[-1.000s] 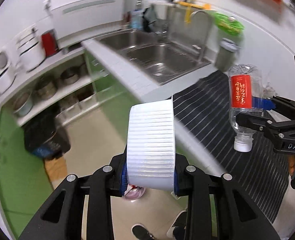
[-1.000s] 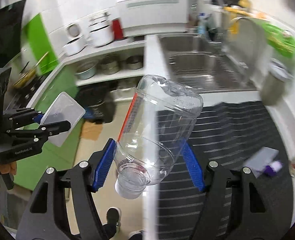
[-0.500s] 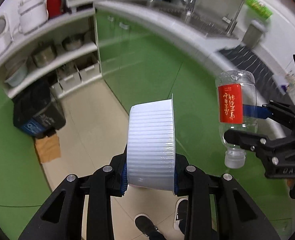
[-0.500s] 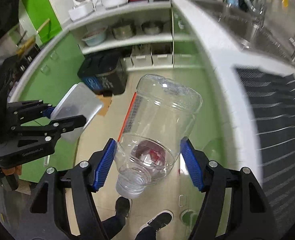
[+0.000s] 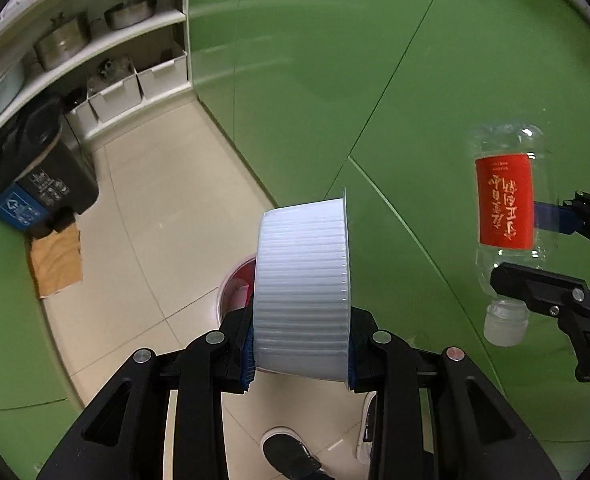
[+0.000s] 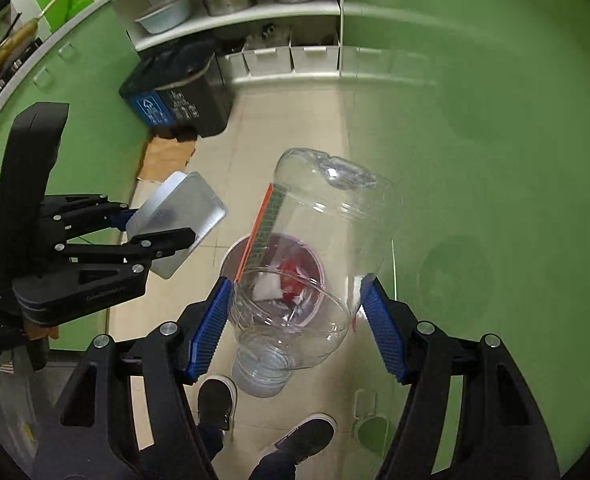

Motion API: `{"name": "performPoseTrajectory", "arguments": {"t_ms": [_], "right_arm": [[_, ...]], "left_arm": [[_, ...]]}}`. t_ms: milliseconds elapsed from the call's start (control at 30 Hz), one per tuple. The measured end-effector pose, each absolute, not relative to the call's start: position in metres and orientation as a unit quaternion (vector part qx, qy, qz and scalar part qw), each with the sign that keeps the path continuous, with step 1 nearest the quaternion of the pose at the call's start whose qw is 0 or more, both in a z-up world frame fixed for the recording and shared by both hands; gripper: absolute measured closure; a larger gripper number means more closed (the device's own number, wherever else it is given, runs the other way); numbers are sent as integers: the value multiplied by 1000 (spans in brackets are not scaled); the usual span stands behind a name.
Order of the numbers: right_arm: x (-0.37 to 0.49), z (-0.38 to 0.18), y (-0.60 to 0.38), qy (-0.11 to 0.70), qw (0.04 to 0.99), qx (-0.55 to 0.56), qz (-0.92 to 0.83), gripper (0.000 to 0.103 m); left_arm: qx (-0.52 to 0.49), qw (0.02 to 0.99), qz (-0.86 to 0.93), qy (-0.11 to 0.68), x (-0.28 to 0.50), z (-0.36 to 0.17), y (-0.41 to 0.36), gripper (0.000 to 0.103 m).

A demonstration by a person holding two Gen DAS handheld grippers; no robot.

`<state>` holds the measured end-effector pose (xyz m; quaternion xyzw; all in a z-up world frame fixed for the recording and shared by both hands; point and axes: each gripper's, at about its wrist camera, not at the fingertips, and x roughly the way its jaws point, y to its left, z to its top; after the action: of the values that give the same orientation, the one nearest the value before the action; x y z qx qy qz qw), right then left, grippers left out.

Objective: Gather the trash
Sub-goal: 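Carry box and bottle over the pink bin and release both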

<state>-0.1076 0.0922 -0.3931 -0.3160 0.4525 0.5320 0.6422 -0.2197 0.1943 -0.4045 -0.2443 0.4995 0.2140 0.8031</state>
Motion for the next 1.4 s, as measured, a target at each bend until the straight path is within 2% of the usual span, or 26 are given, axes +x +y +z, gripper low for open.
{"name": "performPoseTrajectory", "arguments": {"t_ms": [200, 300, 333, 367, 400, 1233, 1267, 1300, 1333, 1400], "right_arm": [[-108, -405, 95, 458, 640, -314, 531, 37], [-108, -406, 96, 458, 641, -312, 532, 37], [-108, -406, 96, 457, 641, -312, 532, 37], [-108, -405, 96, 457, 641, -311, 532, 37], [-109, -404, 94, 456, 642, -311, 532, 37], [-134, -410, 119, 458, 604, -315, 571, 36], [-134, -411, 121, 458, 603, -315, 572, 32], [-135, -412, 123, 457, 603, -314, 573, 24], [-135, -413, 124, 456, 604, -311, 575, 4], [-135, -413, 126, 452, 608, -312, 573, 3]], "left_arm": [[-244, 802, 217, 501, -218, -410, 195, 70], [-243, 803, 222, 497, -220, -409, 196, 65], [-243, 804, 224, 495, -221, -408, 196, 47], [-243, 805, 227, 491, -221, -408, 196, 11], [-241, 808, 232, 485, -223, -407, 198, 5], [-243, 805, 288, 458, -279, -376, 219, 5], [-243, 805, 290, 457, -281, -375, 220, 5], [-243, 805, 293, 456, -282, -374, 221, 5], [-243, 805, 294, 455, -284, -375, 223, 5], [-244, 804, 297, 453, -286, -375, 227, 5]]}}
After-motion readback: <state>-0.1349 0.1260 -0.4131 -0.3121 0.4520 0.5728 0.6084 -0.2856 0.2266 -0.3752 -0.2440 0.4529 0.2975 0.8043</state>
